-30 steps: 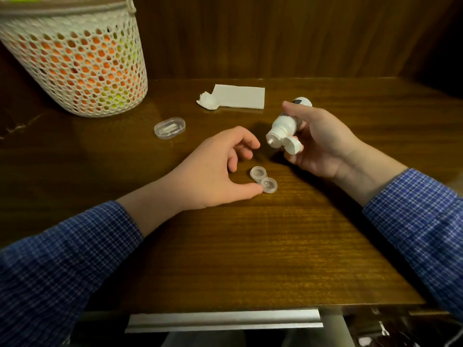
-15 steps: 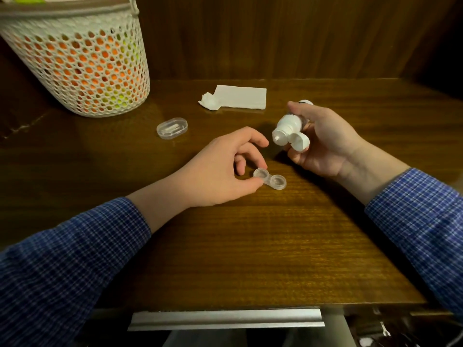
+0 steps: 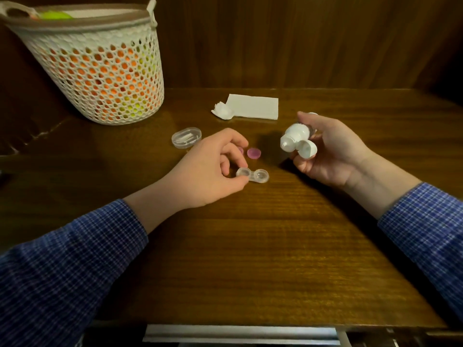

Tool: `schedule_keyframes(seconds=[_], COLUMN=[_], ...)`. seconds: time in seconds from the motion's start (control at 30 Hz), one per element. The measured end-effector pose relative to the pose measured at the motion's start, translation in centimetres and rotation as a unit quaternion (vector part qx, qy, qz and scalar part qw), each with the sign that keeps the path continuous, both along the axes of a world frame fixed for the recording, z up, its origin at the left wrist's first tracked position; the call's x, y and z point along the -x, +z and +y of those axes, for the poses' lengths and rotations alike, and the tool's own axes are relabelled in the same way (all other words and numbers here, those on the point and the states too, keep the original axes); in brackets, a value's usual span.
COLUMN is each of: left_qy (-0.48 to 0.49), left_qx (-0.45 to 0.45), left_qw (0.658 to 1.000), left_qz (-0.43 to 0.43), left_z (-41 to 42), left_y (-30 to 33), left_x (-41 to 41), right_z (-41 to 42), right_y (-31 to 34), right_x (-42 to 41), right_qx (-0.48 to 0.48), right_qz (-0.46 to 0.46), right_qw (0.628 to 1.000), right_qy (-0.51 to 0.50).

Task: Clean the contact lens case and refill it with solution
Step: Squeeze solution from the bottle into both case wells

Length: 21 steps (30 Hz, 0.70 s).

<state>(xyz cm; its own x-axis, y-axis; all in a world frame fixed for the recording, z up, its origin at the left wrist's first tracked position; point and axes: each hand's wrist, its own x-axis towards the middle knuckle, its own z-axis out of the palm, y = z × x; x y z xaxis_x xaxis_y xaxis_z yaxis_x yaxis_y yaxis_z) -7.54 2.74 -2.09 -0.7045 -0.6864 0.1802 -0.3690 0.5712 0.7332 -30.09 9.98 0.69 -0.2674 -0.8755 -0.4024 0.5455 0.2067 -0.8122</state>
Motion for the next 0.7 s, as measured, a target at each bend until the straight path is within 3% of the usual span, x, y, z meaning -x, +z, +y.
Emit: schedule_keyframes(seconds=[0.27,0.7], left_qy=[0.065,0.031], left_qx=[0.004,0.035], left_qw=[0.998,0.999], left_qz=[-0.010,-0.004], left_z=[-1.9,-2.1], left_y=[0.3,-0.5], left_x=[-1.2,-0.4], right_z=[-2.9,-3.0], right_y=[0.1,-1.0], right_x=[-1.2,-1.6], right_qx=[-0.001,0.018], right_qz=[-0.011,0.128], right_qw=[1.000,0.990], right_qy=[0.019,0.049])
